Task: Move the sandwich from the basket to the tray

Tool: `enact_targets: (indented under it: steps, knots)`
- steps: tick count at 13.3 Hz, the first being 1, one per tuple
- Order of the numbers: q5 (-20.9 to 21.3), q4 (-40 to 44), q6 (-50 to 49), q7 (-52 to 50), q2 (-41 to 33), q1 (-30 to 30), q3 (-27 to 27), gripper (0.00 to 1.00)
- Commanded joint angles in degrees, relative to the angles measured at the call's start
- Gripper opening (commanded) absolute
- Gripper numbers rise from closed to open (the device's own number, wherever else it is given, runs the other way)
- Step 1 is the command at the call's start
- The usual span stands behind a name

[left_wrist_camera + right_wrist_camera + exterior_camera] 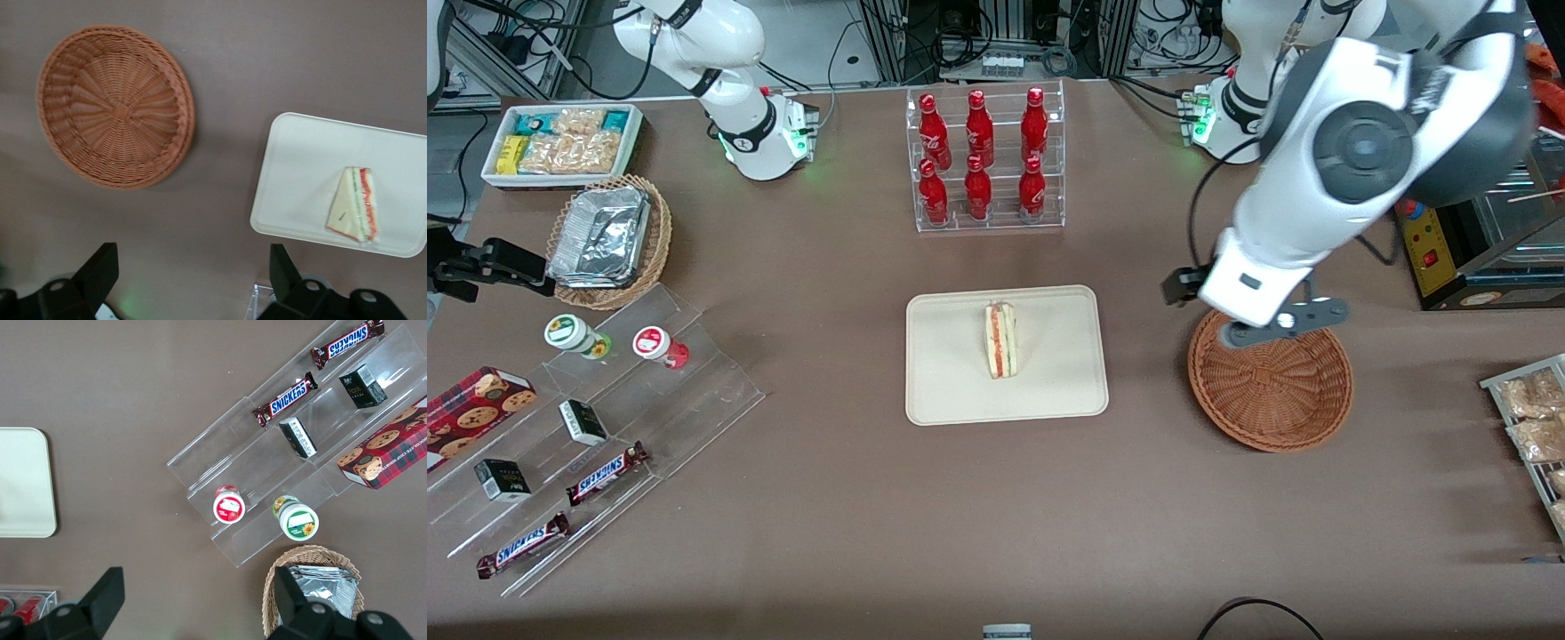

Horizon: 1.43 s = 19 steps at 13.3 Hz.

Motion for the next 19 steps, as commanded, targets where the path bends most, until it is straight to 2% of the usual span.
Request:
enact_targets:
  steps: [1,5,10,19]
  knots:
    - [-0.1,-1.8,-1.8,4.0,-3.5,3.3,-0.6,1.00]
    - [-0.1,-2.2,-3.6,9.1,-6.5,7.6,-0.5,1.00]
    - [-0.2,-7.4,-3.0,14.4,-11.8,11.6,-0.2,1.00]
    - [-0.7,-10.3,-3.6,21.3,-16.6,10.9,4.5,1.00]
